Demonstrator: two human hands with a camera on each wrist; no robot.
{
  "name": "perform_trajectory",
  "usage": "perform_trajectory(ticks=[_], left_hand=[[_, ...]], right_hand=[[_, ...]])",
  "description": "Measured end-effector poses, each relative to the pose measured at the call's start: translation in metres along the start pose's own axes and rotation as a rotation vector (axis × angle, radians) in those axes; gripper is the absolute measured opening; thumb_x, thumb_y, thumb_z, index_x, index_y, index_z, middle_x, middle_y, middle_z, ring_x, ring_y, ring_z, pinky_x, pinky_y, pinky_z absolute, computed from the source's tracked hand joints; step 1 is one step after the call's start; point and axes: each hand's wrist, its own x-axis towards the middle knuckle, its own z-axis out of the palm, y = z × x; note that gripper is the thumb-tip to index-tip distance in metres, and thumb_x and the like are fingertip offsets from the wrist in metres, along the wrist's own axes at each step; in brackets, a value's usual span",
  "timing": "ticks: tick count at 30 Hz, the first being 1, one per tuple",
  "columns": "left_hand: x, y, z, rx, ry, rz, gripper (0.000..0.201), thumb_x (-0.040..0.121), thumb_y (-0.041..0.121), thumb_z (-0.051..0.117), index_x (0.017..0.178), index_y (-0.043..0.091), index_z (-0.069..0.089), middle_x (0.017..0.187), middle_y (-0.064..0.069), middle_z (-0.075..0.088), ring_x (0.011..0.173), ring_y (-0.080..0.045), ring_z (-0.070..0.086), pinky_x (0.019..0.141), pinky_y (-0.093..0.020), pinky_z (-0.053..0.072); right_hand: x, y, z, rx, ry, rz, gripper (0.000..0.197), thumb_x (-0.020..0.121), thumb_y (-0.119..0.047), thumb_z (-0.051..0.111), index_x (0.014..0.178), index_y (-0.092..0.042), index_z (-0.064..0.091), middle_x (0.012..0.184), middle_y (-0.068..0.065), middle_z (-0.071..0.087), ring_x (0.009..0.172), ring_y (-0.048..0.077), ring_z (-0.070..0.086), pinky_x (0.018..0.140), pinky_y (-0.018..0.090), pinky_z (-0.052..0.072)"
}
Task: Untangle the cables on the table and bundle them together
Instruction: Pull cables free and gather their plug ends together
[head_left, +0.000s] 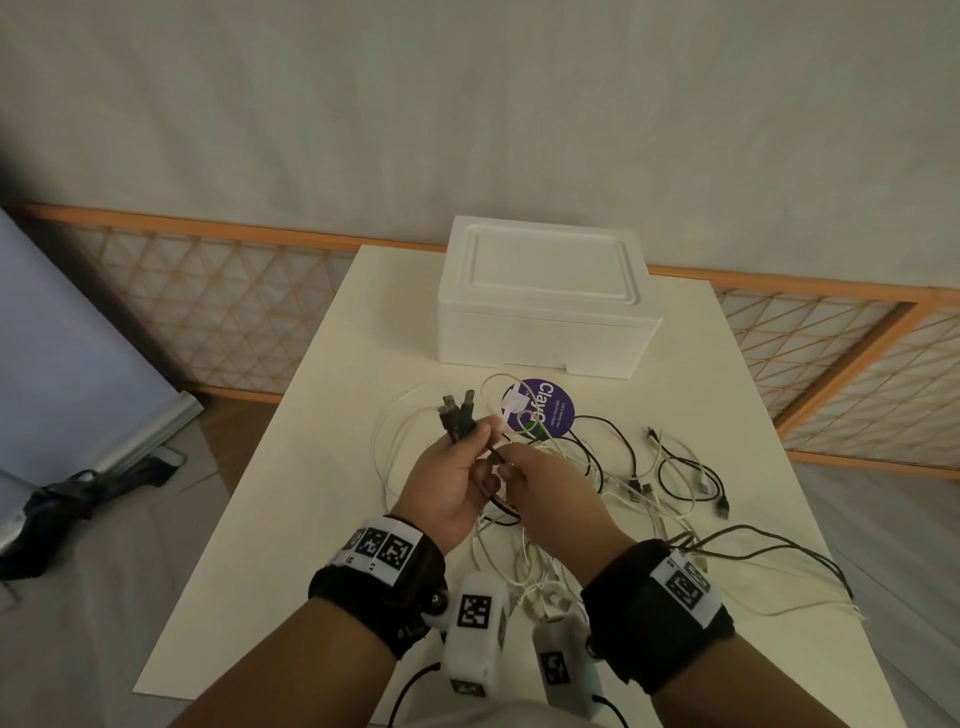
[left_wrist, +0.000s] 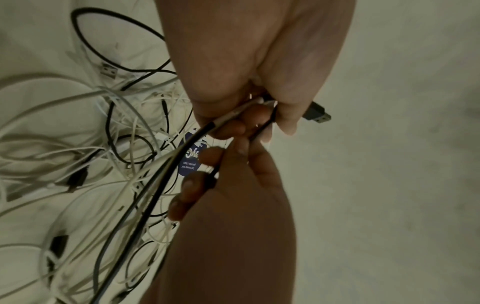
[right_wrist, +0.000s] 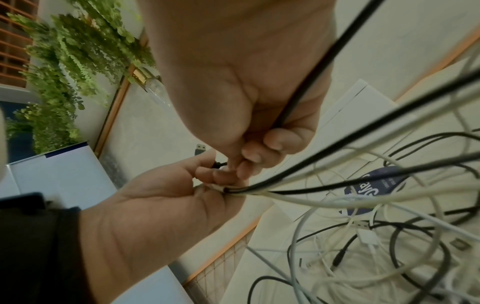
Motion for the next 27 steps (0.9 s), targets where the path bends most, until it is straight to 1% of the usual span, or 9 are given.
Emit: perform_trajectory(ticks=[4,8,13,16,17,19,21,24,27], left_hand=[[0.0,0.004,0.005,-0.079,-0.03,0.006,0.026,0.095,0.002,0.042,0.103,0.005,0.067,0.091,-0.006,0.07,0.054,-0.006,0.049,0.049,-0.018,0.042],[-0.001,0.001,0.009,-0.079,-0.057,0.027,0.025,0.1,0.01,0.041,0.106,0.005,0.065,0.103,-0.009,0.072,0.055,-0.006,0.05,0.053,-0.019,0.045],[-0.005,-0.003,0.01,-0.098,-0.078,0.039,0.026,0.1,0.018,0.043,0.108,0.005,0.065,0.109,-0.01,0.072,0.047,-0.008,0.038,0.05,-0.023,0.045],[-0.006,-0.003,0.011,0.003,-0.099,0.043,0.026,0.099,0.016,0.044,0.107,0.006,0.067,0.076,-0.003,0.07,0.051,-0.01,0.04,0.047,-0.022,0.043],[-0.006,-0.004,0.011,0.044,-0.103,0.044,0.026,0.099,0.016,0.045,0.105,0.006,0.068,0.061,-0.002,0.059,0.051,-0.011,0.041,0.047,-0.021,0.042],[-0.005,-0.005,0.011,0.093,-0.083,0.062,0.026,0.099,0.017,0.045,0.099,0.006,0.068,0.051,-0.002,0.044,0.048,-0.011,0.042,0.046,-0.021,0.042],[-0.005,-0.006,0.011,0.098,-0.03,0.086,0.026,0.099,0.018,0.045,0.087,0.007,0.065,0.061,-0.006,0.055,0.045,-0.01,0.044,0.047,-0.022,0.044],[-0.003,-0.008,0.006,0.068,0.06,0.079,0.032,0.101,0.022,0.043,0.073,0.011,0.055,0.086,-0.007,0.071,0.054,-0.011,0.046,0.057,-0.023,0.041],[-0.003,-0.01,0.003,-0.004,0.116,0.055,0.033,0.103,0.023,0.038,0.074,0.014,0.049,0.083,-0.008,0.074,0.06,-0.012,0.058,0.055,-0.024,0.037]], right_hand=[[0.001,0.006,-0.007,0.031,-0.012,0.01,0.026,0.092,-0.009,0.041,0.11,-0.02,0.057,0.089,0.006,0.066,0.081,0.023,0.06,0.072,0.038,0.049],[0.003,0.008,-0.009,0.033,-0.015,-0.014,0.025,0.092,-0.007,0.04,0.106,-0.02,0.055,0.087,0.004,0.065,0.079,0.022,0.061,0.072,0.041,0.051],[0.002,0.009,-0.013,0.096,0.004,-0.015,0.031,0.096,-0.012,0.038,0.119,-0.024,0.055,0.086,0.003,0.065,0.073,0.019,0.06,0.067,0.034,0.051],[0.0,0.005,-0.015,0.069,0.009,-0.044,0.031,0.098,-0.016,0.039,0.126,-0.025,0.052,0.085,-0.002,0.061,0.078,0.019,0.061,0.07,0.034,0.05],[-0.001,0.004,-0.015,0.059,0.009,-0.052,0.031,0.099,-0.018,0.04,0.127,-0.026,0.05,0.085,-0.003,0.061,0.081,0.02,0.062,0.072,0.035,0.05],[-0.002,0.001,-0.016,0.04,0.014,-0.067,0.03,0.098,-0.021,0.041,0.126,-0.026,0.05,0.089,-0.001,0.065,0.084,0.022,0.063,0.074,0.038,0.051],[-0.003,0.001,-0.015,0.031,0.012,-0.072,0.028,0.098,-0.023,0.041,0.124,-0.027,0.053,0.093,0.001,0.067,0.085,0.021,0.062,0.074,0.036,0.051],[-0.005,0.003,-0.015,-0.082,-0.003,-0.072,0.024,0.099,-0.036,0.039,0.105,-0.023,0.059,0.09,0.001,0.066,0.086,0.021,0.061,0.074,0.037,0.049],[-0.01,0.004,-0.019,-0.278,0.015,-0.055,0.036,0.099,-0.047,0.033,0.092,-0.021,0.057,0.089,0.001,0.064,0.086,0.022,0.06,0.071,0.034,0.048]])
